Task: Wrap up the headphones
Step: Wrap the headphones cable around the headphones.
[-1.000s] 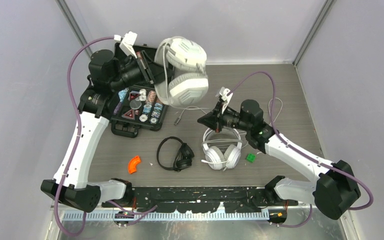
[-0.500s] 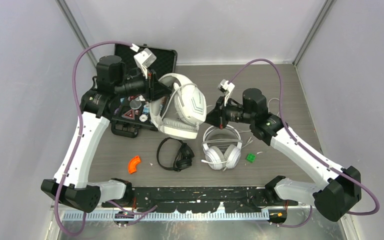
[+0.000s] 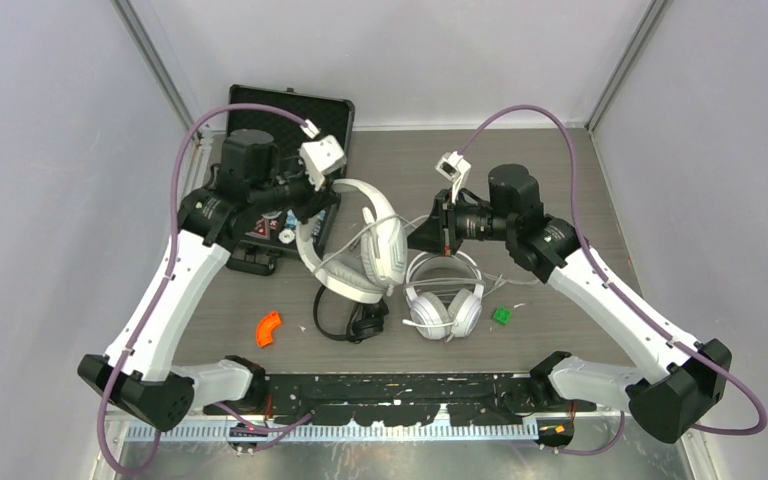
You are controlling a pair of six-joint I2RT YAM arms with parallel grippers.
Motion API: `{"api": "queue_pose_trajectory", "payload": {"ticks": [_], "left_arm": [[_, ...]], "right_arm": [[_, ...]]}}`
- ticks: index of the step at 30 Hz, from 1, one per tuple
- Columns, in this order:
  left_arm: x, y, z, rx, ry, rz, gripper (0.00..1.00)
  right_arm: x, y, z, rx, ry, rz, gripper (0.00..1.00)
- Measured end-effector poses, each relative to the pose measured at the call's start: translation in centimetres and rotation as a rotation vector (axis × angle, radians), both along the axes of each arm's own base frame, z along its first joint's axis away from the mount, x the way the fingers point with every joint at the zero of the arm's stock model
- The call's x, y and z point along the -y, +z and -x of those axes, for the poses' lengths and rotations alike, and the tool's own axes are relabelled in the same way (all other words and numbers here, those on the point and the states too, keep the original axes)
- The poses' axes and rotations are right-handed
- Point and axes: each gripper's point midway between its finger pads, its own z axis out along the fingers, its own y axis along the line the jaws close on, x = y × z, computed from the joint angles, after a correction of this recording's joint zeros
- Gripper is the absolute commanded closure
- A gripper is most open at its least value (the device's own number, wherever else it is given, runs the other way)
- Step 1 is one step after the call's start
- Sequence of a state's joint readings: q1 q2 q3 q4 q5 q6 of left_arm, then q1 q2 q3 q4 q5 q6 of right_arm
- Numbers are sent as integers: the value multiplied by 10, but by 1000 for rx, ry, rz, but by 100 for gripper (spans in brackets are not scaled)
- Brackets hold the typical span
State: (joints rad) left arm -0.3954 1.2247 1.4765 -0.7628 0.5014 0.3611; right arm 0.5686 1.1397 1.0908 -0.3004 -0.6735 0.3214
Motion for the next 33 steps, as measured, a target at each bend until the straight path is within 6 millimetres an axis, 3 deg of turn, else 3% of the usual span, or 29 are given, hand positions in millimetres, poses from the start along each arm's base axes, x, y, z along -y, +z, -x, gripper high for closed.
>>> {"api": "queue_pose_trajectory", "payload": {"ticks": [11, 21, 33], "left_arm": [[10, -6, 1, 237, -104, -240, 100], [1, -6, -11, 301, -69, -311, 100], [-10, -20, -18, 318, -49, -397, 100]], "right_arm": [[1, -11, 19, -192, 28, 30, 98], [0, -5, 21, -233, 11, 17, 95], [-3, 1, 27, -290, 29, -16, 96]]}}
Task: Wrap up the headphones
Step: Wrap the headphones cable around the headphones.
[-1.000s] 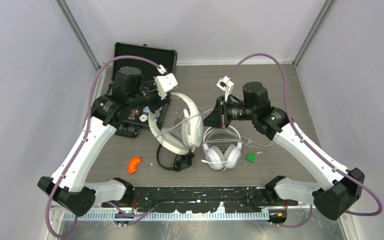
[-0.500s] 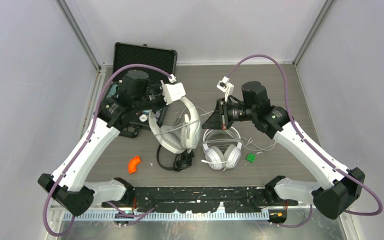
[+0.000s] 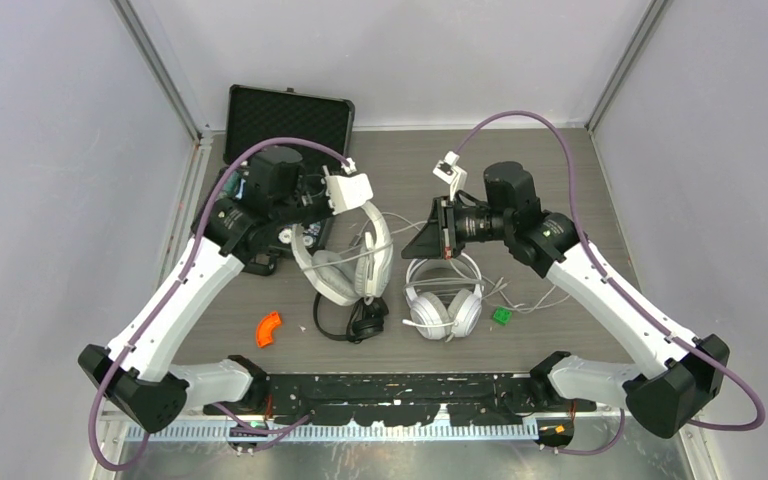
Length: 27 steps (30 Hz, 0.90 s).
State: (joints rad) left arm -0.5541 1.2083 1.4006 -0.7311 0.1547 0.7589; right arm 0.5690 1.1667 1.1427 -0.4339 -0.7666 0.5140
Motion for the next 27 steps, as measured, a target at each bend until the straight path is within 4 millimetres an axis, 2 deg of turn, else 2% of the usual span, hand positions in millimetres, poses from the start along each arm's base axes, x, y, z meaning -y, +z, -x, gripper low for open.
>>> {"api": "queue_pose_trajectory", "payload": {"ticks": [5, 10, 20, 27], "left_arm": [[-3, -5, 0, 34, -18, -30, 100], [-8, 3, -2, 90, -14, -47, 100], [-20, 11, -14, 117, 108, -30, 100], [-25, 12, -11, 98, 163, 15, 100]], "right_arm": [[-5, 1, 0, -44, 7, -21, 98], [-12, 7, 0, -79, 21, -84, 97], [-17, 7, -6, -97, -7, -136, 100], [-17, 7, -16, -94, -66, -130, 100]]}}
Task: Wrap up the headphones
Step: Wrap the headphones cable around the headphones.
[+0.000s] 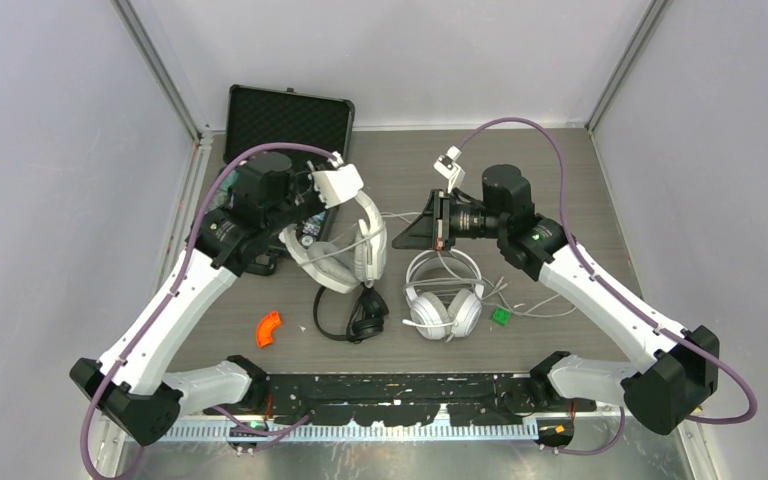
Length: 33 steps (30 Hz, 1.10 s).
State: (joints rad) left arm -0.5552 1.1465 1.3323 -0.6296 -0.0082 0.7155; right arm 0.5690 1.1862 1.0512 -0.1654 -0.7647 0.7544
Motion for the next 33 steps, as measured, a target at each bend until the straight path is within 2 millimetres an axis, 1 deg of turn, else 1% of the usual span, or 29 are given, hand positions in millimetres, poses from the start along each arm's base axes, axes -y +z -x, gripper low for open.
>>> {"api": "queue_pose_trajectory", "payload": {"ticks": [5, 11, 15, 19, 23, 27, 33], "left_arm": [[-6, 5, 2, 2, 43, 27, 100], [-9, 4, 1, -13, 94, 59, 100], [-13, -1, 0, -21, 131, 61, 100], [-19, -3, -2, -26, 179, 65, 100], [-25, -5, -4, -32, 237, 76, 100], [-28, -9, -5, -53, 276, 91, 100], [-29, -16, -6, -85, 319, 112, 100]], "right_arm": [[-1, 4, -1, -20, -13, -16, 95], [-7, 16, -2, -9, -20, -61, 93], [-15, 22, 0, 9, -15, -78, 91], [-22, 21, 0, 15, -12, -79, 88], [-28, 20, 2, 19, -5, -79, 88], [-31, 21, 3, 26, -7, -82, 88], [-34, 30, 3, 53, -8, -100, 87]]}}
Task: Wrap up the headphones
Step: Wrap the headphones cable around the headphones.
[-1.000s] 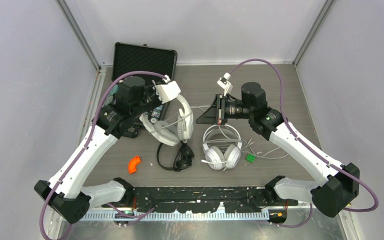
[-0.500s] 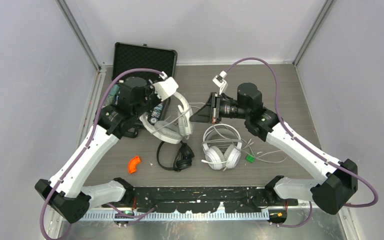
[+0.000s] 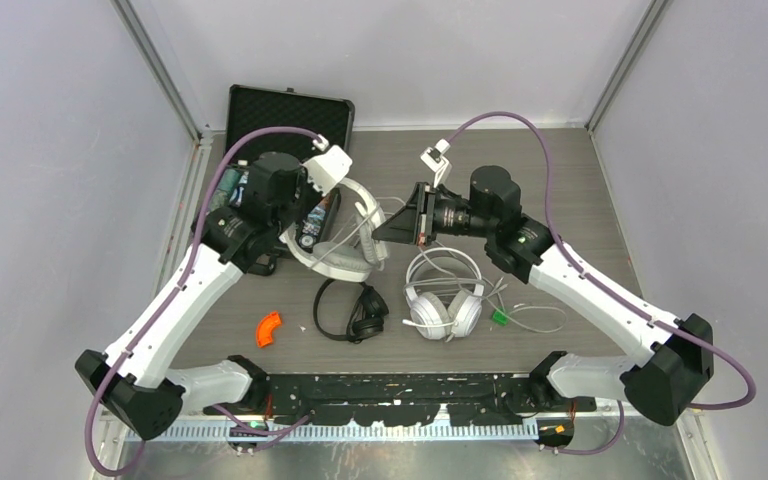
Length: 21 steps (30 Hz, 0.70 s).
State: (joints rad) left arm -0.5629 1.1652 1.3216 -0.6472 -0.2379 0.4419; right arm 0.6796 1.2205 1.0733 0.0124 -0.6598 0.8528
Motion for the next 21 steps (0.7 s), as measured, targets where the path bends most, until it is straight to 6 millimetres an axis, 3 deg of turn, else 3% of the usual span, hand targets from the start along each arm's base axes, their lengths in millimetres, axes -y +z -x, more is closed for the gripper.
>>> {"api": "queue_pose_trajectory", "payload": {"ticks": [11, 21], "left_arm": [[-5, 20, -9, -18, 138, 72, 100], [-12, 16, -12, -28, 265, 148, 100]], "right_arm": [[-12, 5, -3, 34, -1, -34, 86], [-22, 7, 4, 45, 16, -43, 85]]}}
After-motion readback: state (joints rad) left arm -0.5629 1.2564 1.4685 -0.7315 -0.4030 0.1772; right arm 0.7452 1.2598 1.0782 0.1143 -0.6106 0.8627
